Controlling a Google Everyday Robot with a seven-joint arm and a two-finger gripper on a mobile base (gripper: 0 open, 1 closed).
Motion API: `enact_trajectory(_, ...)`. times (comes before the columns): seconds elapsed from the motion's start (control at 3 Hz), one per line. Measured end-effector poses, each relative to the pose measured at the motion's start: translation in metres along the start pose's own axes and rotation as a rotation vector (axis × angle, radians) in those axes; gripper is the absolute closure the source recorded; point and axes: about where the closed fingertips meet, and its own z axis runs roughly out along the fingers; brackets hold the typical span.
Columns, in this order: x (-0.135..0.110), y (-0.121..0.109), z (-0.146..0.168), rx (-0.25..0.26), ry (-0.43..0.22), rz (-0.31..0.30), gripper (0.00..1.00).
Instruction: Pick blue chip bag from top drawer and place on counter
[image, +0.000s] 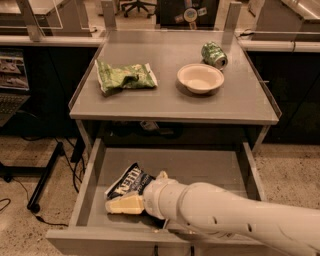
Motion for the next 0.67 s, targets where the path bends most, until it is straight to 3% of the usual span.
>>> enact_trajectory(0.67, 0.015, -0.024, 0.056, 0.096, -0.030, -0.079, 0.00)
